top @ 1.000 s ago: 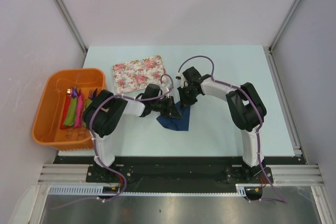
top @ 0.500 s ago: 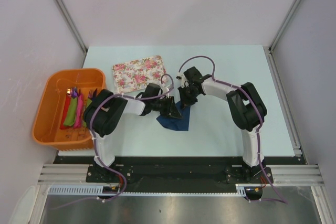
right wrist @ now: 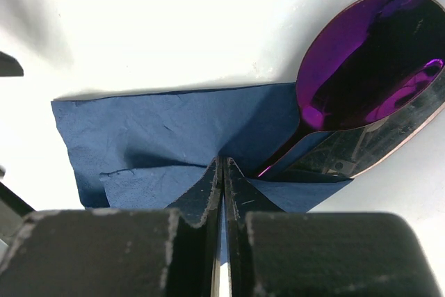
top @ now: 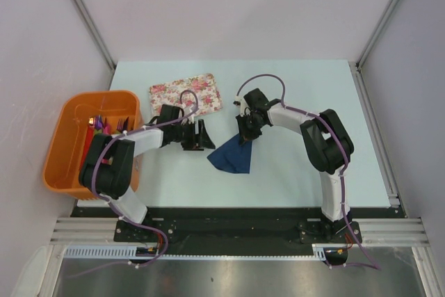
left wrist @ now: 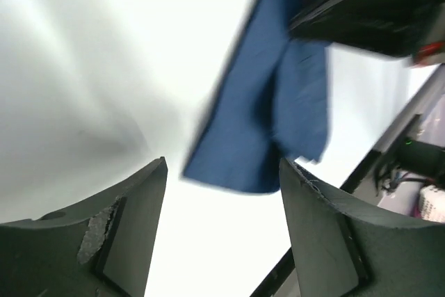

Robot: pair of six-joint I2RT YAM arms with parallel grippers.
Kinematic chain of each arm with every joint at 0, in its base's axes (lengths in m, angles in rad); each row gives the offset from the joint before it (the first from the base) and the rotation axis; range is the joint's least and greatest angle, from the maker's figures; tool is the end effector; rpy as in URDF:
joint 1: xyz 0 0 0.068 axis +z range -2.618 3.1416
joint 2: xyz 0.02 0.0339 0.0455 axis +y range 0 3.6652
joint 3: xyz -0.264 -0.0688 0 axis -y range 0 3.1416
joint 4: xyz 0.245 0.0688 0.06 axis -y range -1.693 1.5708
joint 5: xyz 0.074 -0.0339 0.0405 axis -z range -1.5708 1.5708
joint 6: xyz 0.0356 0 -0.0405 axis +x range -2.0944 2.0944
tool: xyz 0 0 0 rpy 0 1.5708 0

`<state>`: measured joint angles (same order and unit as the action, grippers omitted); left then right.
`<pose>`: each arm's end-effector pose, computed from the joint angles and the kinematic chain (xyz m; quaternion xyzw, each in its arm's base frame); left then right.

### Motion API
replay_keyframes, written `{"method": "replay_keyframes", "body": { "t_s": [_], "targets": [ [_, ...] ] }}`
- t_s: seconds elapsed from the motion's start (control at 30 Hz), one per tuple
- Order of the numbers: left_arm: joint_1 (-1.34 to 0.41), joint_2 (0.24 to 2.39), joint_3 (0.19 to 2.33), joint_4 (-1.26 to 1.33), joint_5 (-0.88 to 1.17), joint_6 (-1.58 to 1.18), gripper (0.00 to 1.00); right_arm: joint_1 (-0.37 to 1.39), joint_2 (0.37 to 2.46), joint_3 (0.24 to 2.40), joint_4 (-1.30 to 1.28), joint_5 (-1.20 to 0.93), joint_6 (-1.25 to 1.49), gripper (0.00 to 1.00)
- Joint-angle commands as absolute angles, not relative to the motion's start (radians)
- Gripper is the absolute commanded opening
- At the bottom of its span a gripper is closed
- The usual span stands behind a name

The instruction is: Place the utensils on the paper napkin and roll it up

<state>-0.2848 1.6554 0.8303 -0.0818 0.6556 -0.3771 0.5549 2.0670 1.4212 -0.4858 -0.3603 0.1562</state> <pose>0.2968 -0.1095 0.1568 0.0635 0.8990 -0.3881 0.1929 0.3530 0.2336 0.1490 -0.2284 0.9334 0.2385 0.1400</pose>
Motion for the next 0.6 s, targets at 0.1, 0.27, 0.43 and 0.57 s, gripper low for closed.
{"method": "replay_keyframes", "body": {
  "t_s": [0.1,0.27,0.43,0.57],
  "targets": [
    [-0.279,1.719,0.795,-0.189,0.629,-0.293,0.70,0.577,2.161,1.364,-0.486,-0.253,0.120,0.04],
    [-0.340,1.815,0.808,-0.121,0.696,-0.334,0.68,0.578,2.171,1.368,-0.488,-0.253,0.121,0.04],
    [-0.377,1.832,0.841,-0.045,0.709,-0.374,0.67,0.577,2.172,1.368,-0.492,-0.250,0.121,0.04],
    [-0.350,1.692,0.792,0.080,0.666,-0.373,0.67,0.575,2.172,1.368,-0.492,-0.250,0.120,0.04]
  ]
}}
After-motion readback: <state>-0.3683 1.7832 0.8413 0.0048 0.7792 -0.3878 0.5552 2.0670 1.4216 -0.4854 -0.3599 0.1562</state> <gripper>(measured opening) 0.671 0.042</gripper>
